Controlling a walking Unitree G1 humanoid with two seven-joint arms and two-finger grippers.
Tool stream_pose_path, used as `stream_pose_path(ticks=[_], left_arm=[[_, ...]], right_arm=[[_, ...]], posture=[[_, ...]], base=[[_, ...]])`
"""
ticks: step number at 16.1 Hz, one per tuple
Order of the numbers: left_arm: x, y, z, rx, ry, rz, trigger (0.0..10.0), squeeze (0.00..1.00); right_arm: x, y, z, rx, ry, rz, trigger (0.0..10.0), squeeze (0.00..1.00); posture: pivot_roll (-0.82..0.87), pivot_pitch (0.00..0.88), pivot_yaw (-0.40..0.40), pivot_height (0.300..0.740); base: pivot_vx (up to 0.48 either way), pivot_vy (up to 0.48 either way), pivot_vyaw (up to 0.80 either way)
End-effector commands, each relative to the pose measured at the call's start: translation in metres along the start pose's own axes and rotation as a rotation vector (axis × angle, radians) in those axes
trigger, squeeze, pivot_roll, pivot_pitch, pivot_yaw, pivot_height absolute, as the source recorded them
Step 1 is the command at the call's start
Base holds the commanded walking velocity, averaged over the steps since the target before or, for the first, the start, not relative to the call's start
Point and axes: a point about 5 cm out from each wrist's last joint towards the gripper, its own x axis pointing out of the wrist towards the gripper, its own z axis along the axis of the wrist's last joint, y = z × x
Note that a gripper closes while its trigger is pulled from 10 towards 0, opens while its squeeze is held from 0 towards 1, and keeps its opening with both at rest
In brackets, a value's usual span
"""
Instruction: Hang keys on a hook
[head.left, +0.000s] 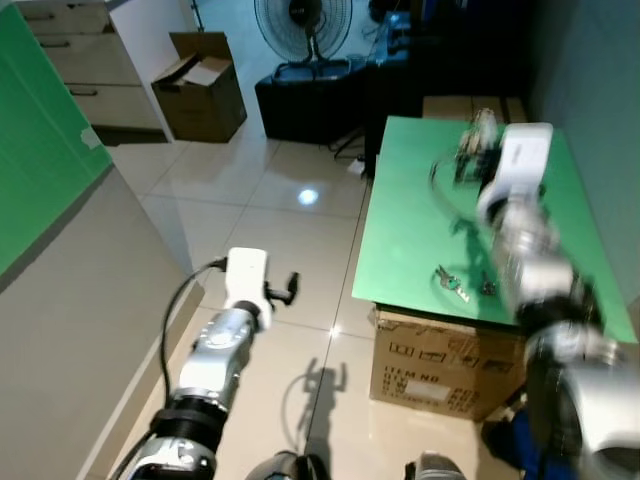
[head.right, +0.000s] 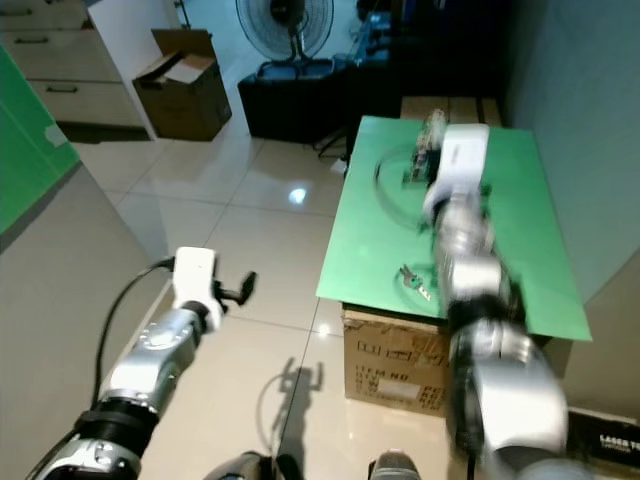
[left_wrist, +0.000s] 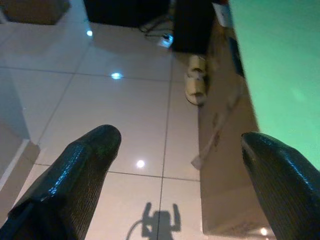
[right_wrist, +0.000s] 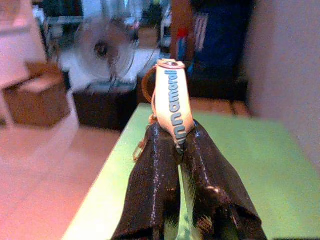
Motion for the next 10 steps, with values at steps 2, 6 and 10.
stream_pose_path(ticks=[2, 6, 10], left_arm=[[-0.004, 0.014, -0.002, -0.090, -0.019, 0.046, 10.0, 0.00], [-0.035, 0.054, -0.004, -0.219, -0.121, 0.115, 10.0, 0.00], [-0.046, 0.050, -0.003, -0.198, -0.118, 0.072, 10.0, 0.00]], right_arm=[[-0.028, 0.019, -0.028, -0.053, 0.019, 0.084, 0.0, 0.00], [-0.110, 0.040, -0.096, -0.048, 0.143, 0.165, 0.0, 0.00], [-0.120, 0.037, -0.086, -0.050, 0.107, 0.160, 0.0, 0.00]], posture=[[-0.20, 0.000, 0.118, 0.740], [-0.21, 0.000, 0.135, 0.740], [-0.21, 0.000, 0.149, 0.740]], base=[[0.000, 0.000, 0.00], [0.000, 0.000, 0.00], [0.000, 0.000, 0.00]])
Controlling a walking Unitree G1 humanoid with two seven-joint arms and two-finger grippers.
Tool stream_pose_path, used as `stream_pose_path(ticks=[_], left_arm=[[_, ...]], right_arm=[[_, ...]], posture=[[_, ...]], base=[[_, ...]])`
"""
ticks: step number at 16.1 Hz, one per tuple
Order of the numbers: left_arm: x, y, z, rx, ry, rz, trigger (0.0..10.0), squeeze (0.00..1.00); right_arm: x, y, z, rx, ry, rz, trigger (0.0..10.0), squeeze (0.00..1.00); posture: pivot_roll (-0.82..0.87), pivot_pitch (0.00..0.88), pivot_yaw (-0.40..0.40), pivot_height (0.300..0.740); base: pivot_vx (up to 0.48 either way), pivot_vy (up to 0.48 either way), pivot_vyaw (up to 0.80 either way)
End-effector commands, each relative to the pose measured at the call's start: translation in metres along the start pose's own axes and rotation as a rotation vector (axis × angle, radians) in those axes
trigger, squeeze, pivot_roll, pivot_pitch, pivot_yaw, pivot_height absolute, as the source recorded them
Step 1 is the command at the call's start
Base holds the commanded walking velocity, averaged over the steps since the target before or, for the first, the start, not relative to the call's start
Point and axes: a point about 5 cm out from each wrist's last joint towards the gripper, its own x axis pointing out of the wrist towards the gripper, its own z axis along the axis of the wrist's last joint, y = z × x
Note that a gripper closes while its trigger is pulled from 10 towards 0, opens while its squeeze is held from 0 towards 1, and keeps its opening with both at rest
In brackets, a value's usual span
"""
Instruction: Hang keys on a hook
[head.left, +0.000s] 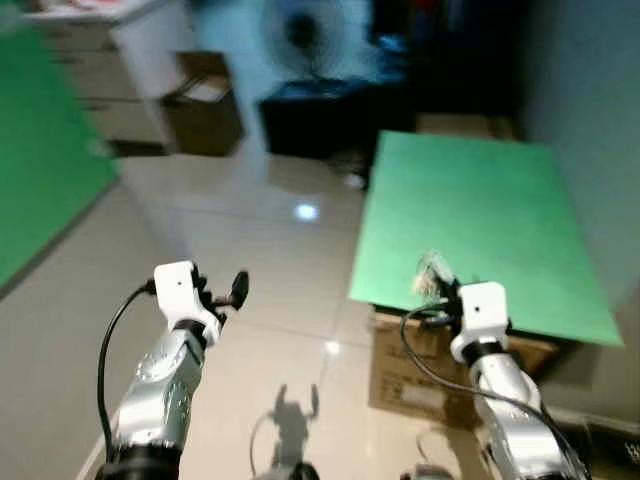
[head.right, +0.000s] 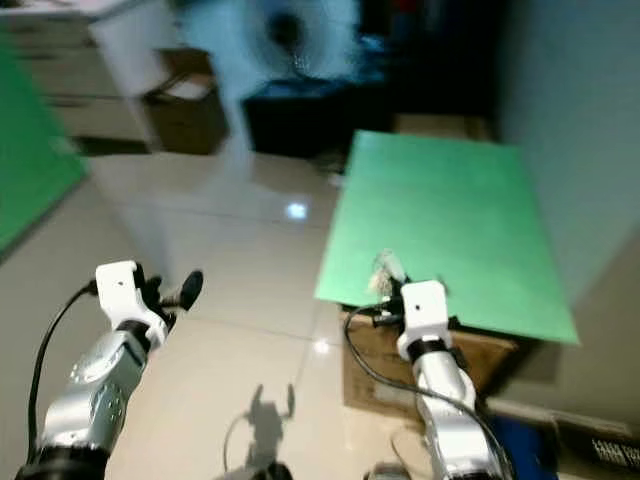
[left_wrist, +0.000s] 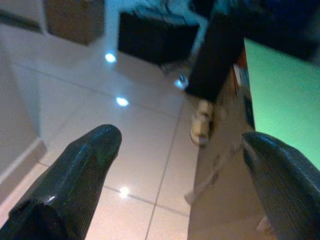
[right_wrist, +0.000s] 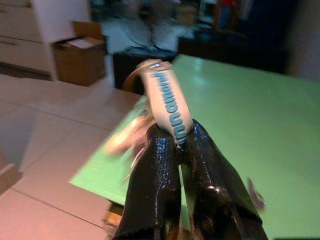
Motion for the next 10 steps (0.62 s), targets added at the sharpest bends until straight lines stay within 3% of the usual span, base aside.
stream_pose_path(ticks=[1, 10], left_arm=[[-0.003, 0.003, -0.003, 0.005, 0.019, 0.005, 10.0, 0.00], [0.001, -0.009, -0.012, 0.115, 0.074, -0.007, 10.0, 0.00]], right_arm=[[0.000, 0.005, 0.001, -0.009, -0.001, 0.020, 0.0, 0.00], [0.004, 0.009, -0.007, 0.011, 0.085, 0.002, 0.0, 0.00]], posture=[[-0.21, 0.000, 0.152, 0.740], [-0.20, 0.000, 0.154, 0.740]], base=[[0.000, 0.000, 0.00], [0.000, 0.000, 0.00]])
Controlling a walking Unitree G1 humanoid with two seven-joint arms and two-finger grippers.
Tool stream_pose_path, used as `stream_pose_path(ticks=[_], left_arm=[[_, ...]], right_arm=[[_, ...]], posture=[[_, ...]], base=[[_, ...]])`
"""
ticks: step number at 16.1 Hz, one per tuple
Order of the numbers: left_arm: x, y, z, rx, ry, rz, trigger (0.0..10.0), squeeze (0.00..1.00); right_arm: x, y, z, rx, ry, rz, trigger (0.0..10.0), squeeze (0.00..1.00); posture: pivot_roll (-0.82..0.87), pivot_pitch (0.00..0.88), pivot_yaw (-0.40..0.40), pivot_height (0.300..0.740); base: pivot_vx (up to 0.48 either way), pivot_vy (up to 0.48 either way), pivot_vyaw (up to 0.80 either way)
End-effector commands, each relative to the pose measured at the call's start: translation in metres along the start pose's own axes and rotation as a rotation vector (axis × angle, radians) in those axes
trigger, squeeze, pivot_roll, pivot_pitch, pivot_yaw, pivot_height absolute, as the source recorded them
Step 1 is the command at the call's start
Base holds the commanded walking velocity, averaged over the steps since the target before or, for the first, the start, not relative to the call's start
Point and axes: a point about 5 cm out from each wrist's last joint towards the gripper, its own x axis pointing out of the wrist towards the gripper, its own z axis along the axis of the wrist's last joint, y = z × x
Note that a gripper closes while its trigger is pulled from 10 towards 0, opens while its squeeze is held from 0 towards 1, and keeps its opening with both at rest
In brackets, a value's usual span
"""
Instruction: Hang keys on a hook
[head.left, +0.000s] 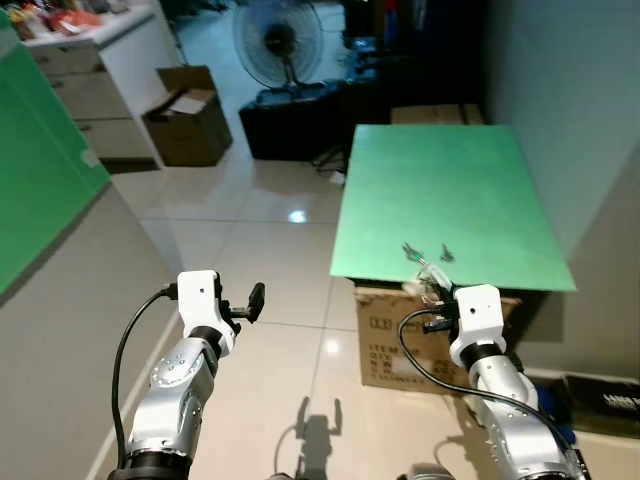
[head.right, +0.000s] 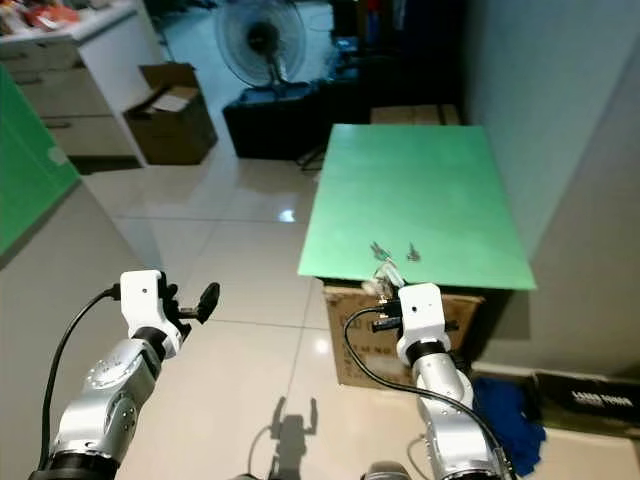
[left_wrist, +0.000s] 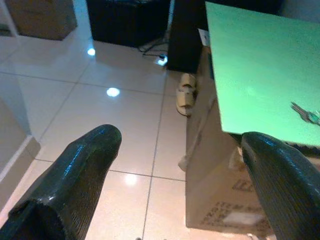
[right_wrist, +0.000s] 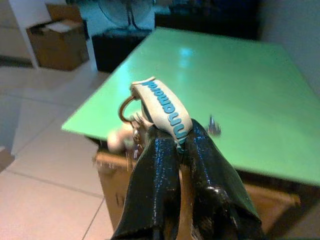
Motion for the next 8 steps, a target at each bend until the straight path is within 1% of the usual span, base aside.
stream_pose_path(ticks=[1, 2, 3, 4, 5, 6, 8], left_arm=[[0.003, 0.004, 0.005, 0.023, -0.003, 0.021, 10.0, 0.00], [0.006, 0.002, 0.005, 0.027, -0.001, 0.019, 10.0, 0.00], [0.008, 0.000, 0.006, 0.030, 0.000, 0.018, 10.0, 0.00], [0.009, -0.001, 0.006, 0.037, 0.005, 0.018, 10.0, 0.00], [0.010, -0.001, 0.006, 0.038, 0.006, 0.018, 10.0, 0.00], [0.011, -0.002, 0.004, 0.045, 0.015, 0.019, 10.0, 0.00], [0.011, -0.004, 0.001, 0.044, 0.022, 0.023, 10.0, 0.00]], right_arm=[[0.004, 0.001, 0.001, 0.018, 0.005, -0.014, 0.0, 0.00], [0.007, -0.002, -0.001, 0.008, 0.021, -0.050, 0.0, 0.00], [0.008, -0.005, -0.001, 0.015, 0.028, -0.065, 0.0, 0.00], [0.010, -0.004, 0.000, -0.010, 0.036, -0.059, 0.0, 0.00], [0.010, -0.004, -0.001, -0.016, 0.040, -0.057, 0.0, 0.00], [0.011, -0.003, -0.006, -0.003, 0.069, -0.050, 0.0, 0.00], [0.009, -0.001, -0.011, 0.007, 0.087, -0.039, 0.0, 0.00]], posture=[[-0.21, 0.000, 0.156, 0.740], [-0.21, 0.000, 0.157, 0.740], [-0.22, 0.000, 0.157, 0.740], [-0.22, 0.000, 0.158, 0.740], [-0.22, 0.000, 0.158, 0.740], [-0.22, 0.000, 0.155, 0.740], [-0.21, 0.000, 0.145, 0.740]], base=[[0.000, 0.000, 0.00], [0.000, 0.000, 0.00], [0.000, 0.000, 0.80], [0.000, 0.000, 0.79], [0.000, 0.000, 0.79], [0.000, 0.000, 0.77], [0.000, 0.000, 0.77]])
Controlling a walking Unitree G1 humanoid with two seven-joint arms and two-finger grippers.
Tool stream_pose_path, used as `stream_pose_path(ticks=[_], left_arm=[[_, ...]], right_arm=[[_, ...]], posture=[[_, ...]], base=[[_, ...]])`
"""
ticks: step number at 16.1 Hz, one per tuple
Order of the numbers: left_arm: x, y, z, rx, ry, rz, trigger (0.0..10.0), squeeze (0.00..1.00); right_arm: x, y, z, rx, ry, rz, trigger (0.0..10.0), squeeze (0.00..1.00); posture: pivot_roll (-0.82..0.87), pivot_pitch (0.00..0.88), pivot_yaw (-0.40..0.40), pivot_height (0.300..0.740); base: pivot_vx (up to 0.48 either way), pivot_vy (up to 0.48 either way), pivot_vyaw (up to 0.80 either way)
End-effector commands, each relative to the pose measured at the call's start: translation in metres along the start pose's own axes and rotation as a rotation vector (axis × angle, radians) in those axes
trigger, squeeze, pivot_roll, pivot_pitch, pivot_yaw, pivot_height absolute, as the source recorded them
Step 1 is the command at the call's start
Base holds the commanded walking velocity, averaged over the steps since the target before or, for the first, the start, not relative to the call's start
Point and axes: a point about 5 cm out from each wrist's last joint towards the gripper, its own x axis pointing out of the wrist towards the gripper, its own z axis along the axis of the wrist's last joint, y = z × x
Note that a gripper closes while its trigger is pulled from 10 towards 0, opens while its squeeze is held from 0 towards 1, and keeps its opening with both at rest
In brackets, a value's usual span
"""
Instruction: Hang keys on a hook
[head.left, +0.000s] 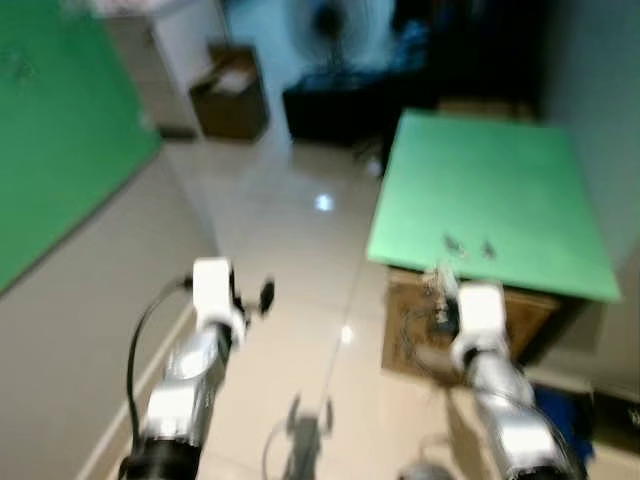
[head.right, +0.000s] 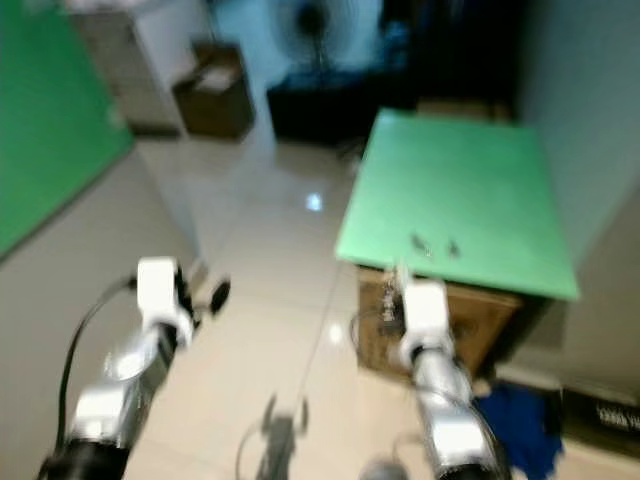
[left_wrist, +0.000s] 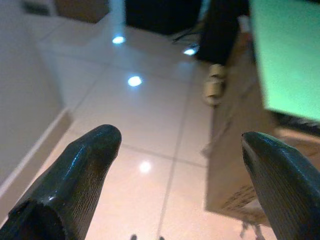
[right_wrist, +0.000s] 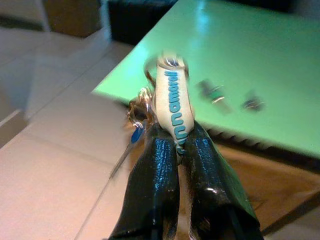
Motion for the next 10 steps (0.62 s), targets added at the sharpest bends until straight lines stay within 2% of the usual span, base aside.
stream_pose_path(ticks=[1, 10], left_arm=[[-0.0009, 0.0053, -0.0004, 0.004, -0.007, 0.032, 10.0, 0.00], [-0.0031, 0.0039, -0.0061, -0.019, -0.015, 0.072, 10.0, 0.00]], right_arm=[[0.0013, 0.0043, -0.0001, -0.007, 0.008, 0.024, 0.0, 0.00], [0.0079, 0.0083, -0.0055, -0.031, 0.036, 0.078, 0.0, 0.00]], posture=[[-0.20, 0.000, 0.139, 0.740], [-0.16, 0.000, 0.100, 0.740]], base=[[0.000, 0.000, 0.77], [0.000, 0.000, 0.75]])
